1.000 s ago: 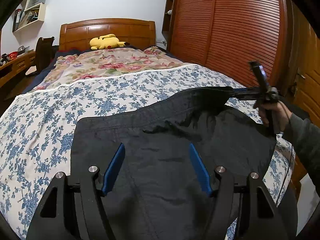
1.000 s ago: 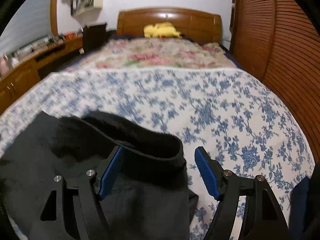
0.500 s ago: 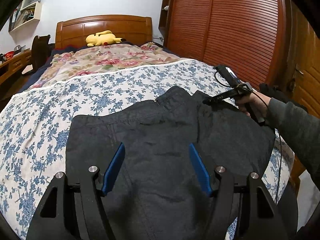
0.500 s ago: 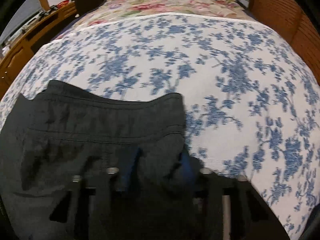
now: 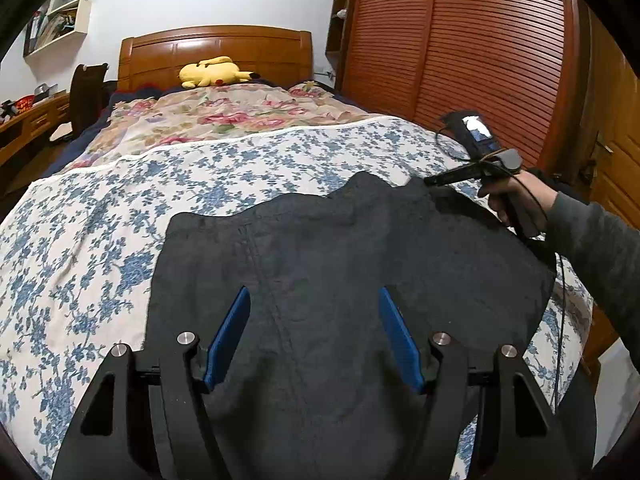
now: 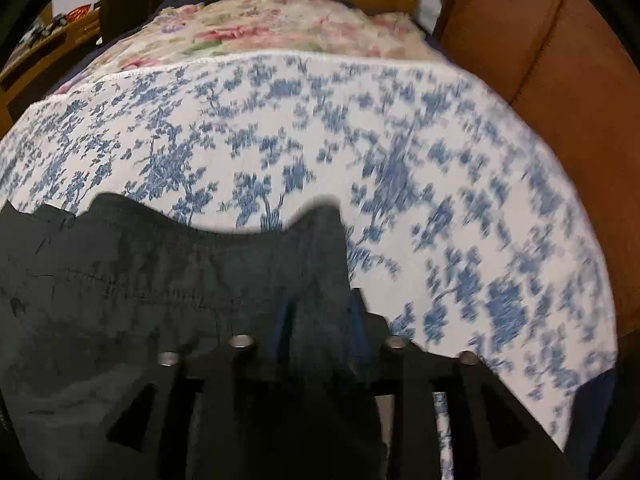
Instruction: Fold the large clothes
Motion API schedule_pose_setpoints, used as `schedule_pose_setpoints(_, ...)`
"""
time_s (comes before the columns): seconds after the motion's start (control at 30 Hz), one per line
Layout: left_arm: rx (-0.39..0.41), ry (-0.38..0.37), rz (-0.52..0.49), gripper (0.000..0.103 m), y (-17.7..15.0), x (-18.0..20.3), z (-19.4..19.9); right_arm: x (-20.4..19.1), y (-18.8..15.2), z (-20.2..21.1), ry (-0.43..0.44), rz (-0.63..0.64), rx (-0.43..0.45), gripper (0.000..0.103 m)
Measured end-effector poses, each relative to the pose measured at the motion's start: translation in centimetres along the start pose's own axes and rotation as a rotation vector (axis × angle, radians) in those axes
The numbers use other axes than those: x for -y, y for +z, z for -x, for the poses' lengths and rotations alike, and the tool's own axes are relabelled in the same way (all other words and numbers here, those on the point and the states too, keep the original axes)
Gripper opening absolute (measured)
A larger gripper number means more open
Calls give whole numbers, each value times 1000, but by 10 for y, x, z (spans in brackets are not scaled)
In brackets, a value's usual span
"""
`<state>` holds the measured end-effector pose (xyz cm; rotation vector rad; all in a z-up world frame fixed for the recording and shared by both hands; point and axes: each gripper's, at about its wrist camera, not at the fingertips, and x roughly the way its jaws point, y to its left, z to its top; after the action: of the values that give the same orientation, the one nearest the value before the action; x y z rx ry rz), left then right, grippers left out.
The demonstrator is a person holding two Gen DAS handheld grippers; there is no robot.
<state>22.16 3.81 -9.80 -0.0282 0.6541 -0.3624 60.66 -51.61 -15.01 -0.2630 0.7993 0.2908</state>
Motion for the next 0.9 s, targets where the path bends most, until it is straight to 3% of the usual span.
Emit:
schedule_pose_setpoints(0.17, 11, 16, 19, 67, -1, -12, 7, -46, 4, 42, 128, 66, 79, 54)
schedule_pose_setpoints(0.33, 20, 26, 37, 67, -3, -24, 13, -128, -8, 58, 311, 233, 51, 54)
schedule_pose_setpoints(0.47, 23, 31, 46, 67, -5, -30, 16, -170, -14, 32, 241, 315, -43, 54)
schedule_pose_setpoints(0.57, 22, 34, 43, 67, -7, -32, 18, -180, -8, 5, 222, 298, -74, 54)
schedule_pose_setpoints(0.63, 21, 37, 40, 67, -9, -33, 19, -186, -1, -5, 221, 287, -86, 47)
schedule_pose_setpoints(0.73, 19, 40, 44, 67, -10, -38, 19, -197, 8, -19, 229, 291, -95, 8)
schedule_pose_setpoints(0.8, 19, 40, 47, 67, -10, -40, 19, -201, 11, -23, 221, 292, -91, 1)
schedule_pose_setpoints(0.9, 17, 41, 51, 67, -10, -41, 17, -201, 18, -29, 195, 275, -57, 0)
